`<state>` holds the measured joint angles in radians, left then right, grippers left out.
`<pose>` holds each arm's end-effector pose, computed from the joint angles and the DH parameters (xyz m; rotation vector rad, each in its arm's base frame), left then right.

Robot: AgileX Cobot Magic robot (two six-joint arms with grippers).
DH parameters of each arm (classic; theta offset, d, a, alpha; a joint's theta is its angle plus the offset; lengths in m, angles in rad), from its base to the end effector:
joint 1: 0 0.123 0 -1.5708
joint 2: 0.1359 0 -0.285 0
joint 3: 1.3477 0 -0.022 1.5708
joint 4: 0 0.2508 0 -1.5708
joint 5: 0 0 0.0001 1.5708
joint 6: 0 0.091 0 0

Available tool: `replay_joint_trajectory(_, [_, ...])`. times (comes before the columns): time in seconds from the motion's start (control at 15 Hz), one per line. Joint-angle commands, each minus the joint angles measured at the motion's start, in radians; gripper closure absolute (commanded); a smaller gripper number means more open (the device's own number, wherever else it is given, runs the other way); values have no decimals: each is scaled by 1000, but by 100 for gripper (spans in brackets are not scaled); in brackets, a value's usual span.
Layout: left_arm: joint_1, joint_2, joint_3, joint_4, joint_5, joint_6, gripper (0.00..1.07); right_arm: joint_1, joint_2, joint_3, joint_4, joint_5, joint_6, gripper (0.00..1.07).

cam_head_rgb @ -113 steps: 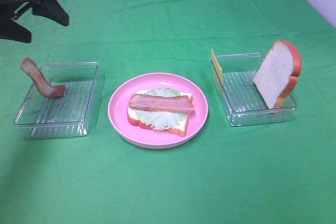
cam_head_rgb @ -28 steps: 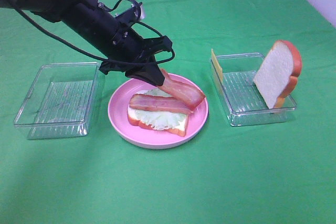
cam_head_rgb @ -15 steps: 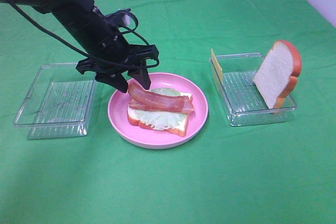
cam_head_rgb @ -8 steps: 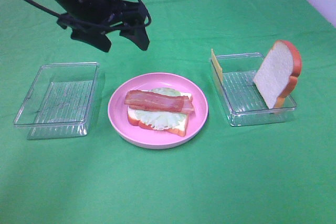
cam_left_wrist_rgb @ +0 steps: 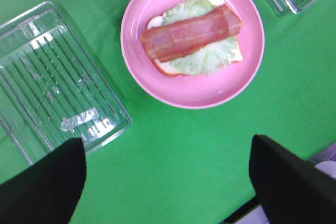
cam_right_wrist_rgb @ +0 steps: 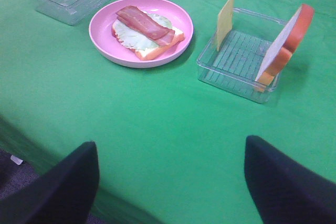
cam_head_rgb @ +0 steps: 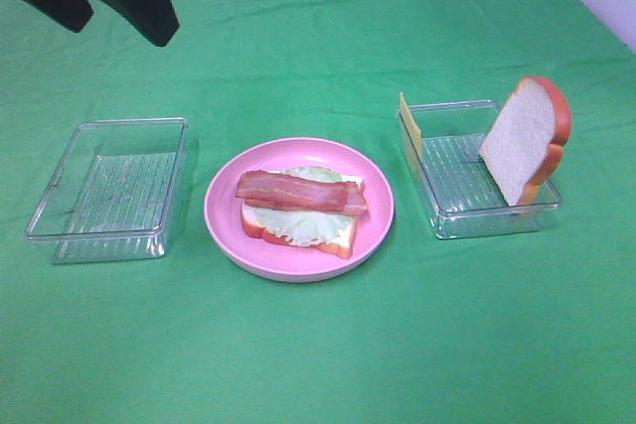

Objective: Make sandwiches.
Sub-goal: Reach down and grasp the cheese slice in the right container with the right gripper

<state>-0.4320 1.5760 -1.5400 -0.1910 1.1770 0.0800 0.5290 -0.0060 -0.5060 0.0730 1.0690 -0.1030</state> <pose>0.2916 -0.1520 0.3593 0.6433 2.6373 -0.3661 -0.0089 0.0015 0.2784 -0.6433 1.9537 0.3529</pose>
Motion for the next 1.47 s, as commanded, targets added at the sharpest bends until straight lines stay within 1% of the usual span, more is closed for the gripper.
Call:
replay_joint_trajectory(0.07, [-5,-75,27,8,76,0,26,0,-15,1,-9,-10,10,35])
replay_joint_trajectory(0.13, [-5,-113,63,8,73,0,26,0,-15,1,-9,-10,10,35])
replay_joint_trajectory(0.27, [-5,-204,167,9,69,0,26,0,-15,1,-9,-10,10,35])
replay_joint_trajectory(0.47, [-5,-366,334,15,69,31,26,0,-15,1,-9,-10,10,35])
replay_joint_trajectory(0.53, [-5,-391,355,17,69,31,26,0,-15,1,-9,-10,10,35])
replay_joint_trajectory(0.6, [-5,-478,421,36,64,31,26,0,-15,1,-9,-10,10,35])
replay_joint_trajectory(0.67, [-5,-538,465,53,52,31,26,0,-15,1,-9,-10,10,35])
replay_joint_trajectory(0.73, [-5,-650,555,85,15,31,26,0,-15,1,-9,-10,10,35])
replay_joint_trajectory(0.87, [-5,-773,658,90,-24,31,26,0,-15,1,-9,-10,10,35])
replay_joint_trajectory(0.93, [-5,-773,658,90,-24,31,26,0,-15,1,-9,-10,10,35])
replay_joint_trajectory(1.0, [-5,-889,747,90,-75,34,26,0,-10,1,-23,-11,26,35])
replay_joint_trajectory(1.27, [-5,-1153,944,87,-144,34,26,0,69,-14,-45,-33,33,35])
replay_joint_trajectory(1.4, [-5,-1252,1012,86,-148,34,26,0,126,-25,-45,-76,33,35])
replay_joint_trajectory(1.47, [-5,-1318,1028,87,-140,34,26,0,167,-28,-45,-126,40,35])
